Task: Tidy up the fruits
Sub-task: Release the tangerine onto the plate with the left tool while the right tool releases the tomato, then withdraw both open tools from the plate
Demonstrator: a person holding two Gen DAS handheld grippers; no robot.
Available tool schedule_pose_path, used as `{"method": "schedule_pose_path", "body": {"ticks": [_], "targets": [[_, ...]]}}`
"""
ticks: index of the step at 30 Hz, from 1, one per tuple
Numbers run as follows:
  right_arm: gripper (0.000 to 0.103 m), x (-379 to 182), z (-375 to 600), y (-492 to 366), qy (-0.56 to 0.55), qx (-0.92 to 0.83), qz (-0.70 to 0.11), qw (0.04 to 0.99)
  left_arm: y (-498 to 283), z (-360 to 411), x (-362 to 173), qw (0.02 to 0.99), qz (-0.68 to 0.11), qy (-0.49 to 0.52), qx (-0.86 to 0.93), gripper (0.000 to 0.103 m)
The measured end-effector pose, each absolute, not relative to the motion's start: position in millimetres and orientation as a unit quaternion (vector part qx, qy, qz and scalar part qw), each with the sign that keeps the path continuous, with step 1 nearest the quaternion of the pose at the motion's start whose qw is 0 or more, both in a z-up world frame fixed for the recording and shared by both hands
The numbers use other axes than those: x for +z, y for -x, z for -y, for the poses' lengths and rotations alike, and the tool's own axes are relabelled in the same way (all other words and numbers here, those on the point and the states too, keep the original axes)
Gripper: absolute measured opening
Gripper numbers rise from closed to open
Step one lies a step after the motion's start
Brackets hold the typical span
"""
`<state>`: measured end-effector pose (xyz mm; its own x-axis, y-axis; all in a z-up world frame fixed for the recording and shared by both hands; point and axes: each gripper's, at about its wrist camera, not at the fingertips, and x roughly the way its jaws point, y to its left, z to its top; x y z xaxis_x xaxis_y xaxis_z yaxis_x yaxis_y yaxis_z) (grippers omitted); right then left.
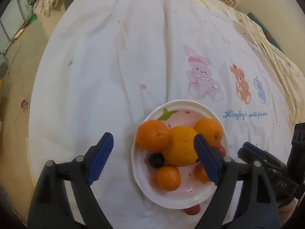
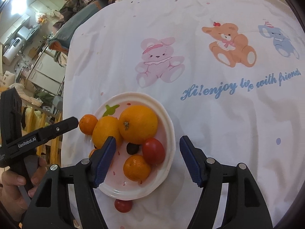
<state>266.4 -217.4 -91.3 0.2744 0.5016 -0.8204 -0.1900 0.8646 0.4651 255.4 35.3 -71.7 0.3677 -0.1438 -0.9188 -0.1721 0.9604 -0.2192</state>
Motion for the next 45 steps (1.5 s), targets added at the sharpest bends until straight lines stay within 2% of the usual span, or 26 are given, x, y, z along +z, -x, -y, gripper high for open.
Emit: {"method": "schedule_pose_path", "body": {"ticks": [16,19,24,34,45], "targets": [[0.072,-50.7,235.6,-230.1,-0.135,0.207,-0.529,0.812,-223.4,-28.0,-47.9,0.834,-0.538,0.12,0.0,0.084],[0.072,-43.1,244.1,-219.8,-0.141,0.201,-0.52,0.818,-210.3,-28.4,-42.3,0.838,-0.533,0.117,0.0,0.088],[0.072,-35.2,254.9,-199.2,-0.153,0.196,-0.515,0.821,-186.6,-27.8,-39.6,0.837,-0.533,0.12,0.003,0.089],[0.072,-33.3,262.6,-159.0,-0.161,0.187,-0.516,0.82,-137.8,-10.4,-22.3,0.859,-0.505,0.084,0.008,0.089],[0.072,-38.4,273.8,-127.8,-0.182,0.172,-0.522,0.815,-91.2,8.8,-32.1,0.849,-0.523,0.071,0.004,0.089]]}}
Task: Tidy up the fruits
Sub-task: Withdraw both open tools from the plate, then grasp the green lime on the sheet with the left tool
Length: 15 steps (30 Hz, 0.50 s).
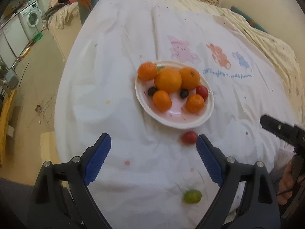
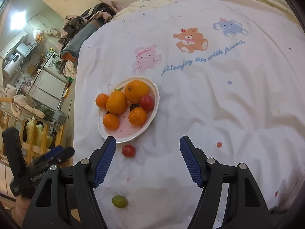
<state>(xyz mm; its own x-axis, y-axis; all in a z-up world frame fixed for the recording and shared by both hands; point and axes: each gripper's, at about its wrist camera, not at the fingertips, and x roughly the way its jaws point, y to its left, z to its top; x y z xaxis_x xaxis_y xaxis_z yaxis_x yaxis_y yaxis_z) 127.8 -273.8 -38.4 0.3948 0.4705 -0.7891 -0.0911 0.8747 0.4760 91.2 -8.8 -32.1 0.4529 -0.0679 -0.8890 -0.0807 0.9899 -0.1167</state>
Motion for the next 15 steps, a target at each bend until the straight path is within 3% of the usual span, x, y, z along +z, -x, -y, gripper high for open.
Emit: {"method": "schedule_pose_path", "body": {"ticks": [11,15], "targets": [[0.072,-46.5,275.5,-124.9,-0.172,0.147,-0.536,0.814,-64.5,38.6,-61.8,0.821,-0.568,0.039,-0.035,0.087],[0.072,-48.6,278.0,-126.4,-0.179,0.139,-0.539,0.811,-52.5,57.3,-76.8,0.8,-0.595,0.027,-0.076,0.07]]}}
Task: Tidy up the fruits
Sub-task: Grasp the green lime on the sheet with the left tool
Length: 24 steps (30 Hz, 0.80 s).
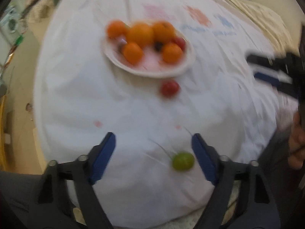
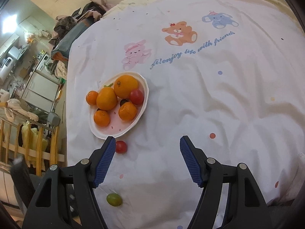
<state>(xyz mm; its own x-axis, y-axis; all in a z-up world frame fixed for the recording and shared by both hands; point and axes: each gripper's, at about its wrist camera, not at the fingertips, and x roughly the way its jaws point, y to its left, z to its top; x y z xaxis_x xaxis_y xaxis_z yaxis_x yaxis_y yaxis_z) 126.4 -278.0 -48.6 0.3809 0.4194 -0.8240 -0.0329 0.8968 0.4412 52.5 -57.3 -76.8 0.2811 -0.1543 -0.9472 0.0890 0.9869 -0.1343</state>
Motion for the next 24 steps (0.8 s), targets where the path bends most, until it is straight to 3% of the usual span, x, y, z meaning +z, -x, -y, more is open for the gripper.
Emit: {"method": "schedule_pose_path", "body": {"ticks": [11,13,21,24], "targets": [[0.072,-52.0,277.5,-127.1,-0.184,0.139,-0.546,0.806,-32.1,100.5,-108.8,0.766,-0.629,-0.031,-0.129,0.054],[0.072,-52.4,276.4,-127.9,-0.186,0.141,-0.546,0.805,-32.8,99.9,-112.4,0.763,-0.633,-0.033,-0.124,0.046],[0.072,-53.6,271.7,-129.2,-0.178,0.146,-0.549,0.803,-33.6,98.2,-110.2,0.763,-0.632,-0.025,-0.132,0.029],[0.072,-53.2,272.1,-128.7,-0.178,0.145,-0.549,0.803,-34.6,93.8,-103.3,0.764,-0.631,-0.011,-0.135,0.028]]}}
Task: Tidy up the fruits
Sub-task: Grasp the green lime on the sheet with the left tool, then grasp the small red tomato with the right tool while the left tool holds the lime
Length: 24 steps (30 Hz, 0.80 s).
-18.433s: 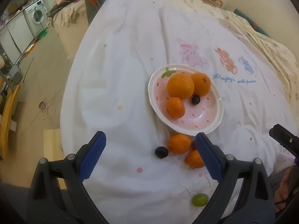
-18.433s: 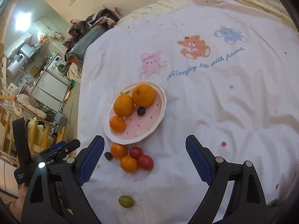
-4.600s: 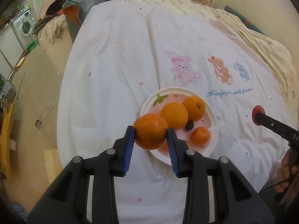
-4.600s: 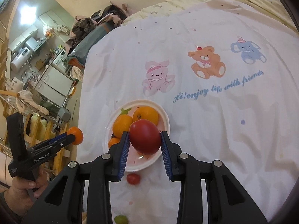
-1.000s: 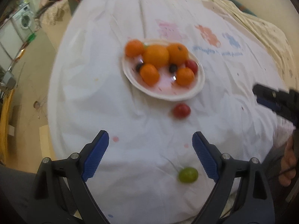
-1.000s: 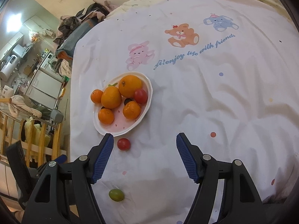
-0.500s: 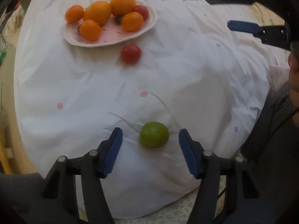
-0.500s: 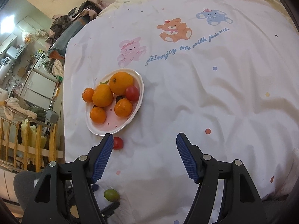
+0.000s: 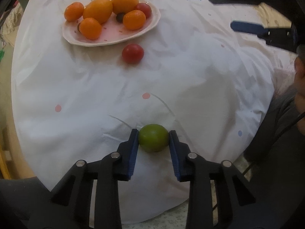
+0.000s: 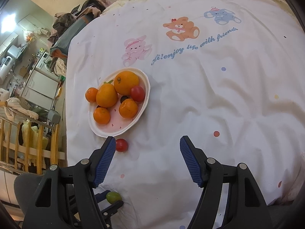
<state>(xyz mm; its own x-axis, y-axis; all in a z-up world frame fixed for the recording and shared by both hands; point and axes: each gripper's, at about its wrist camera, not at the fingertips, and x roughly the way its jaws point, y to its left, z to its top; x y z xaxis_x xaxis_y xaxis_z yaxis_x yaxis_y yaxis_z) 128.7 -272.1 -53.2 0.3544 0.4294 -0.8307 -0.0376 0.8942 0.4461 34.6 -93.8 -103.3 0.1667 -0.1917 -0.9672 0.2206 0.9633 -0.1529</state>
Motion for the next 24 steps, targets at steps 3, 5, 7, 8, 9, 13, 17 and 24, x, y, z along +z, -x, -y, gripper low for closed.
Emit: {"method": "schedule_pose_path", "body": {"ticks": [3,5,7,8,9,13,17,24], "targets": [[0.072,-53.8,272.3,-128.7,-0.176,0.144,-0.55,0.804,-42.7,78.6,-87.1,0.768,-0.626,0.015,-0.137,0.028],[0.072,-55.3,271.8,-128.9,-0.175,0.144,-0.552,0.803,-50.5,66.6,-73.8,0.775,-0.618,0.029,-0.129,0.028],[0.072,-56.8,270.9,-129.2,-0.173,0.143,-0.554,0.802,-59.1,56.3,-63.8,0.781,-0.611,0.044,-0.12,0.028],[0.072,-57.2,270.6,-129.6,-0.173,0.143,-0.554,0.801,-66.3,50.5,-57.7,0.785,-0.607,0.051,-0.111,0.028],[0.072,-58.0,269.3,-129.6,-0.173,0.145,-0.556,0.8,-71.0,46.6,-53.1,0.789,-0.603,0.054,-0.104,0.028],[0.072,-64.2,259.1,-130.4,-0.165,0.158,-0.568,0.791,-88.3,19.5,-38.1,0.806,-0.587,0.046,-0.065,0.028],[0.072,-71.4,239.1,-134.9,-0.145,0.182,-0.583,0.778,-98.5,-6.5,-44.2,0.804,-0.591,0.06,-0.019,0.028],[0.07,-89.8,186.9,-145.8,-0.081,0.227,-0.601,0.762,-98.3,-31.1,-52.3,0.805,-0.584,0.097,0.016,0.028]]}}
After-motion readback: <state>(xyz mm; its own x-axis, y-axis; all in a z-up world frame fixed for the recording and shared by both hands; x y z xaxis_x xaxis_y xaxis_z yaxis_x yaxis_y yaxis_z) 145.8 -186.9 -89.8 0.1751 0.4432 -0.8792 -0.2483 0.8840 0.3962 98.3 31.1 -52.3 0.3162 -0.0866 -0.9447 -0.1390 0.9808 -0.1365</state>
